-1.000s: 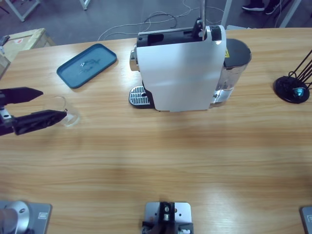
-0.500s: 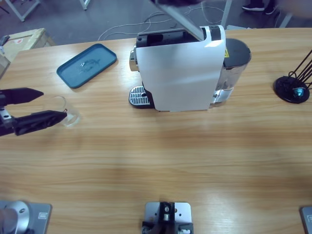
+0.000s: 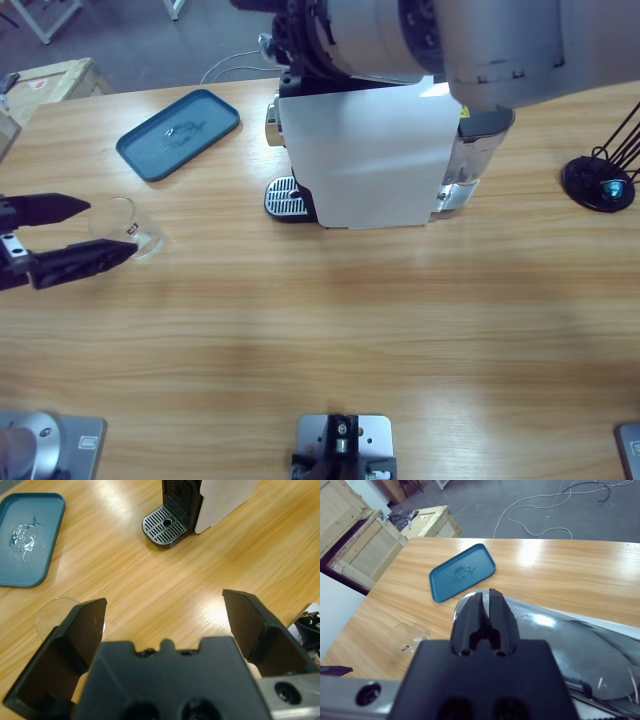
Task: Pour coffee
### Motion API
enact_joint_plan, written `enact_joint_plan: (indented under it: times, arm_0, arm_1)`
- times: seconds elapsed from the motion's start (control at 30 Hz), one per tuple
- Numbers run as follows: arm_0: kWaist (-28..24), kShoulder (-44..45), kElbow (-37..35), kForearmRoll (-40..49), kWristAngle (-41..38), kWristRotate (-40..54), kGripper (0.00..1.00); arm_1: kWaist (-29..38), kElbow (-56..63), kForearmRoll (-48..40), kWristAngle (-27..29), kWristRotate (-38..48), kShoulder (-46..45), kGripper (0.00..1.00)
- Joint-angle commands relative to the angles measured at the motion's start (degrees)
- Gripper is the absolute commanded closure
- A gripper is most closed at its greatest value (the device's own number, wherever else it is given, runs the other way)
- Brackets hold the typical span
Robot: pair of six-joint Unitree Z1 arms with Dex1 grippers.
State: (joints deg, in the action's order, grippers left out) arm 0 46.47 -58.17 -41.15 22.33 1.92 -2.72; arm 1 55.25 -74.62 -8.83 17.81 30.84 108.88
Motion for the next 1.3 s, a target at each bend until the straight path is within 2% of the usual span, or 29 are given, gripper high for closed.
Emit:
enact_joint_plan:
  times: [0.03,0.47,0.6,0.63,0.67,0.7,0.83,0.97,1.07,1.17,1.3]
  arm_0:
    - [0.5,0.4,0.0,1.4,-0.8,-0.7,0.013]
    - [0.5,-1.2,0.5,0.7,-1.3,-1.2,0.013]
    - [0.5,-0.7,0.6,0.4,-0.5,-1.5,0.009]
    - [0.5,-0.5,0.8,0.3,0.5,-2.5,0.009]
    - [0.5,-0.3,1.0,0.3,2.7,-4.5,0.009]
    - [0.5,-0.1,1.2,0.3,5.7,-7.1,0.009]
    - [-1.5,-0.3,1.7,0.9,16.0,-9.9,0.009]
    - [-4.7,-2.2,2.0,0.8,24.2,-12.3,0.009]
    - [-5.1,-7.2,4.3,0.0,25.2,-18.0,0.009]
    - [-5.1,-11.9,9.1,-6.3,25.5,-23.7,0.009]
    - [-5.1,-13.5,13.7,-12.7,25.6,-26.2,0.009]
  arm_1:
    - [0.4,4.9,5.1,-1.7,1.4,12.0,1.0]
    - [0.2,8.3,5.6,-2.5,3.4,13.1,1.0]
    - [0.2,8.2,4.2,0.3,-4.8,5.3,1.0]
    - [0.2,8.1,4.3,1.1,-7.8,1.9,0.875]
    - [0.2,8.1,4.3,1.9,-10.3,-2.1,0.218]
    - [0.3,8.3,4.7,2.6,-12.5,-6.4,0.009]
    - [0.3,9.7,11.2,6.7,-17.2,-23.3,0.0]
    - [0.3,20.6,18.4,7.3,-18.8,-38.5,0.0]
    - [0.3,30.1,25.0,7.2,-16.7,-47.4,0.0]
    - [0.3,37.2,29.6,7.0,-16.1,-54.7,0.0]
    - [0.3,39.4,31.9,6.7,-16.2,-56.7,0.0]
